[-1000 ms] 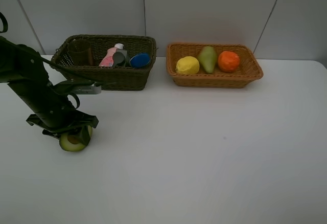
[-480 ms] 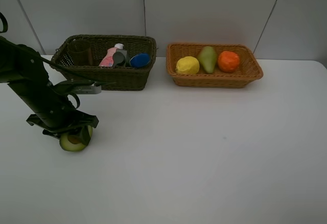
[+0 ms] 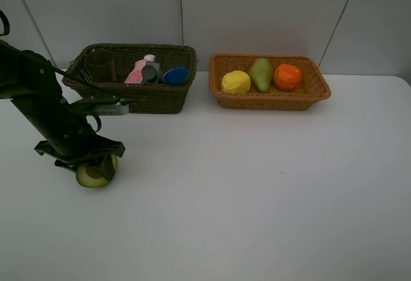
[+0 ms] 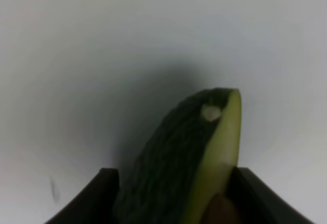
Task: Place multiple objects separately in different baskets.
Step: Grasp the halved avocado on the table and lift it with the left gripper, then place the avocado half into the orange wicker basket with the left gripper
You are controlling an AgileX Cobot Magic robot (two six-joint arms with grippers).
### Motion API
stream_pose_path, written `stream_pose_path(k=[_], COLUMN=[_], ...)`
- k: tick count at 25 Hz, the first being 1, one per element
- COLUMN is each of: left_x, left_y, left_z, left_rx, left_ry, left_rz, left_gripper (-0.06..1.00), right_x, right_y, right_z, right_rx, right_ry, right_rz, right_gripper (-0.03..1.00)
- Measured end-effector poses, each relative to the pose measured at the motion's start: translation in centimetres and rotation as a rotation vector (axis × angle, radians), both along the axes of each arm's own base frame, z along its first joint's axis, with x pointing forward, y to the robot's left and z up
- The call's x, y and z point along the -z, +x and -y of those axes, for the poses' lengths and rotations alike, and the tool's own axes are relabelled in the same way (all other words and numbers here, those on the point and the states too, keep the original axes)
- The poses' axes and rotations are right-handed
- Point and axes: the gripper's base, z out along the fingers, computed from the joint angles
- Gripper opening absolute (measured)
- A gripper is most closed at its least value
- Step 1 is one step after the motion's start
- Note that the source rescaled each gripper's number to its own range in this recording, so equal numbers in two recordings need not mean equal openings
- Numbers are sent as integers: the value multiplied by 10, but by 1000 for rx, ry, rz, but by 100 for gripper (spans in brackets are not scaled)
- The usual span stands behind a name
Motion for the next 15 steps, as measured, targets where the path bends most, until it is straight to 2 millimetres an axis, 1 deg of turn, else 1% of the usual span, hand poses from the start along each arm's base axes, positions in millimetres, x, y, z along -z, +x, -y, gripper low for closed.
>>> stream_pose_path(k=[5,10,13,15], left_x=[-12,-29,-40,-48], left_y=[8,18,24,28], left_z=[6,13,24,37], left_rx=[21,39,72,101], left_ry=[-28,-68,-87,-95], left_rz=[-50,-89,-85,-63], left_gripper=[61,61,61,61], right_x=[0,0,0,0], right_y=[0,0,0,0], right_z=[0,0,0,0], right_rx=[0,0,0,0], right_ry=[0,0,0,0], right_rz=[0,0,0,0], right_gripper=[100,100,100,100])
